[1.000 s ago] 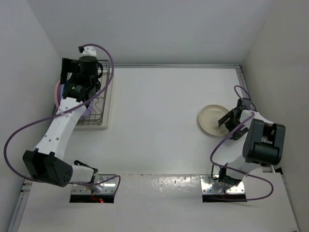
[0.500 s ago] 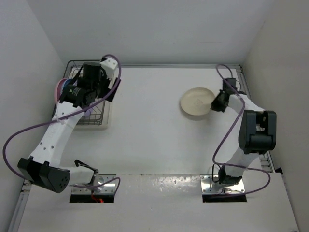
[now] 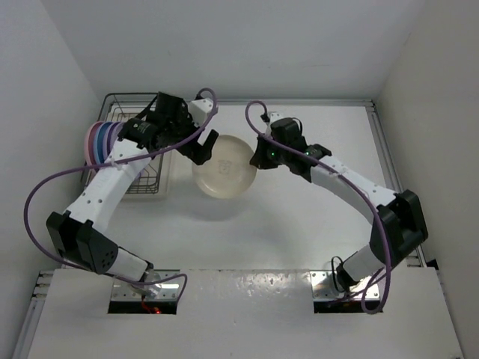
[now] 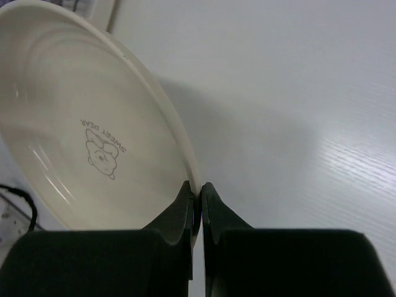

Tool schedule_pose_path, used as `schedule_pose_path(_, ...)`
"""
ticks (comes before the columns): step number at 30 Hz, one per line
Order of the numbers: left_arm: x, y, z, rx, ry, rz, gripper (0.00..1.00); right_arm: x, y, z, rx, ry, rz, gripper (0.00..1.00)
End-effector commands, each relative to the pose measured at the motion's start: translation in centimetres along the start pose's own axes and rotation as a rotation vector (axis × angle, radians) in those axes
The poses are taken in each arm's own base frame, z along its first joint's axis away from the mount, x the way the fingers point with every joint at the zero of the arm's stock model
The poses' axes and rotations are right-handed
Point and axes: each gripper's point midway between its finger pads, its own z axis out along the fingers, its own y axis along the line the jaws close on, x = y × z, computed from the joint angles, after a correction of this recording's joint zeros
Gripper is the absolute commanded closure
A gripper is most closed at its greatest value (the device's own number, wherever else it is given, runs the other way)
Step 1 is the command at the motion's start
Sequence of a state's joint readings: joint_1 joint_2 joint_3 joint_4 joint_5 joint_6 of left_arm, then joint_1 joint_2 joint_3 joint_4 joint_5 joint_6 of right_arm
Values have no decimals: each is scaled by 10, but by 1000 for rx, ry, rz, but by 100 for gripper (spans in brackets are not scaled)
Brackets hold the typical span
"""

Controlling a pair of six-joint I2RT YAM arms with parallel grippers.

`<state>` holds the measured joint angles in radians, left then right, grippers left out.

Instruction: Load the plates into the dish rack

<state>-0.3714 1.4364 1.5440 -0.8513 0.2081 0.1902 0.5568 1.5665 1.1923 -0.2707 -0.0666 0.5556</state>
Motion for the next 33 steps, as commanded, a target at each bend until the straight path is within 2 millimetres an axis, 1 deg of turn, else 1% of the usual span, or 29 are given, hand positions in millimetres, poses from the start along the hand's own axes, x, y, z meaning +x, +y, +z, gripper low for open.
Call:
schedule_pose_path(1, 11, -8, 7, 50, 24, -4, 3, -13, 24, -22, -100, -114, -60, 100)
schedule_pose_path(2, 15, -8, 8, 53, 34, -7, 4, -11, 27, -24, -119, -119, -65, 100)
schedule_pose_path(3, 19, -5, 9, 48, 43, -5, 10, -14, 37, -26, -154, -152, -79, 100)
schedule_pose_path(4, 22, 0, 11, 38, 44, -15, 14, -11, 42, -33, -177, -162, -87, 100)
schedule_pose_path(5, 26, -1, 12, 41, 54, -17, 19, -5, 42, -32, -188, -161, -101, 100)
schedule_pose_path(6, 27, 4, 11, 32, 54, -15, 28, -9, 45, -38, -200, -182, -109, 100)
schedule_pose_path(7, 27, 6, 11, 34, 51, -23, 32, -2, 45, -36, -202, -172, -116, 100)
schedule_pose_path(8, 31, 3, 13, 54, 57, -26, 35, -2, 50, -39, -226, -179, -126, 100)
schedule_pose_path(9, 30, 1, 13, 64, 54, -27, 45, 1, 51, -39, -233, -174, -128, 100)
schedule_pose_path(10, 33, -1, 15, 76, 61, -21, 50, -4, 56, -41, -257, -200, -137, 100)
schedule_pose_path(11, 33, -3, 15, 85, 58, -21, 63, -4, 60, -41, -271, -199, -141, 100)
schedule_pose_path(12, 32, -4, 15, 94, 55, -22, 69, -7, 61, -42, -277, -210, -146, 100)
schedule_pose_path(14, 38, -9, 15, 114, 70, -28, 75, -8, 65, -43, -286, -215, -152, 100)
schedule_pose_path(16, 42, -15, 13, 151, 85, -14, 76, -7, 65, -43, -288, -212, -152, 100)
schedule_pose_path(17, 44, -19, 12, 170, 89, -18, 79, -7, 66, -42, -290, -213, -153, 100)
schedule_pose_path(18, 45, -21, 12, 185, 92, -10, 88, -7, 66, -42, -289, -215, -153, 100)
schedule_pose_path(20, 47, -22, 11, 189, 102, -13, 99, -7, 66, -42, -292, -216, -149, 100)
schedule_pose_path(22, 46, -17, 6, 154, 104, -8, 100, -7, 66, -40, -290, -212, -147, 100)
schedule_pose_path(23, 47, -14, 6, 138, 110, -15, 100, -8, 66, -40, -291, -211, -142, 96)
schedule_pose_path(24, 38, 0, 0, 51, 93, -14, 100, -9, 69, -40, -297, -210, -144, 82)
schedule_pose_path(25, 34, 9, -4, -3, 93, -29, 100, -4, 66, -38, -287, -183, -143, 39)
schedule_pose_path(26, 29, 22, -8, -69, 79, -72, 100, -4, 65, -36, -283, -173, -141, 32)
schedule_pose_path(27, 18, 41, -19, -175, 63, -76, 100, -7, 69, -35, -285, -174, -147, 28)
schedule_pose_path(28, 11, 50, -26, -230, 51, -86, 100, -1, 64, -34, -267, -144, -137, 8)
schedule_pose_path(29, 7, 60, -33, -288, 39, -115, 100, -1, 65, -33, -265, -141, -127, 0)
schedule_pose_path(30, -3, 78, -49, -397, 19, -125, 100, -1, 62, -32, -253, -145, -118, 0)
schedule_pose_path(31, -8, 86, -57, -447, 7, -137, 100, -1, 59, -32, -242, -146, -112, 0)
schedule_pose_path(32, -10, 95, -65, -500, -2, -158, 100, -1, 60, -33, -242, -153, -110, 0)
schedule_pose_path(33, -10, 114, -83, -621, -1, -180, 100, -1, 55, -33, -224, -157, -99, 0)
